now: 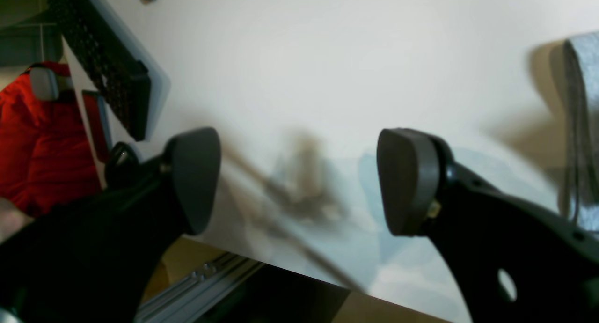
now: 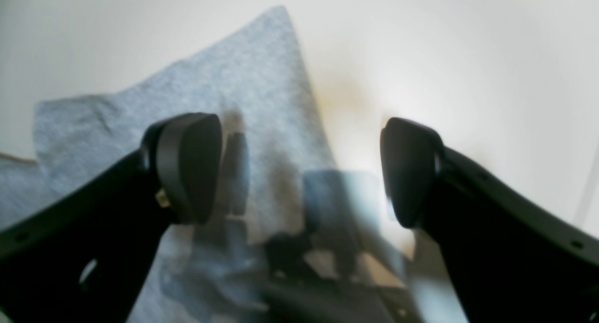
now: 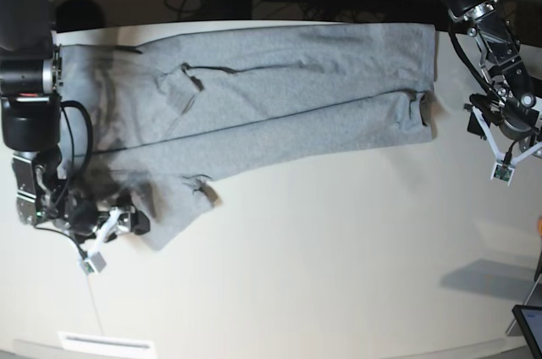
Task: Fold the T-shirt properly
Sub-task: 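Grasp the bunched sleeve fabric with the right gripper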
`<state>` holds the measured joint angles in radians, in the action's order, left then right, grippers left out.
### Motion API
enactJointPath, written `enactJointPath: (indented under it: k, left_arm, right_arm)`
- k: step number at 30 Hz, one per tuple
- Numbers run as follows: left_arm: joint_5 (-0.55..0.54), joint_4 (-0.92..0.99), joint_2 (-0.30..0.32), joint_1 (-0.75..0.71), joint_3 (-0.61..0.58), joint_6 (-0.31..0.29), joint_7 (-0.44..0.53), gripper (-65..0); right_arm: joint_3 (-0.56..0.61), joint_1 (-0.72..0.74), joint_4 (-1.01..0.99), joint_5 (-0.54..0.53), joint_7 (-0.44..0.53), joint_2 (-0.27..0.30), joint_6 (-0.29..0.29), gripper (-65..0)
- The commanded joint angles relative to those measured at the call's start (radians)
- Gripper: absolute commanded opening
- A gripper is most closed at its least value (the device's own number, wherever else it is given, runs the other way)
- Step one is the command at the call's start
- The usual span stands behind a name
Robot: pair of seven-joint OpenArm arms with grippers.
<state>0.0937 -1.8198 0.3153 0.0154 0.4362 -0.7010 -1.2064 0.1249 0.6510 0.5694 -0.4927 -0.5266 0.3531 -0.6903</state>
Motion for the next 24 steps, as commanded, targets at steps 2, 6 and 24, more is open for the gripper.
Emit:
enactJointPath:
  k: [2,6,24]
  left_arm:
    - [0.005,-0.018,0.015,0.019,0.005,0.003,0.01,-14.3]
    - [0.005,-0.018,0.015,0.011,0.005,0.003,0.012,-14.3]
    - [0.005,-0.016,0.017,0.01,0.003,0.003,0.013,-14.3]
  right_arm:
    - [-0.001,0.053,-0.025,-0.014,0.056,0.008,-0.008,-13.1]
    - [0.04,0.063,-0.062,0.033,0.075,-0.001,-0.008,-13.1]
    - [0.046,-0.004,-0.059,0.047,0.067,-0.065,-0.008,-13.6]
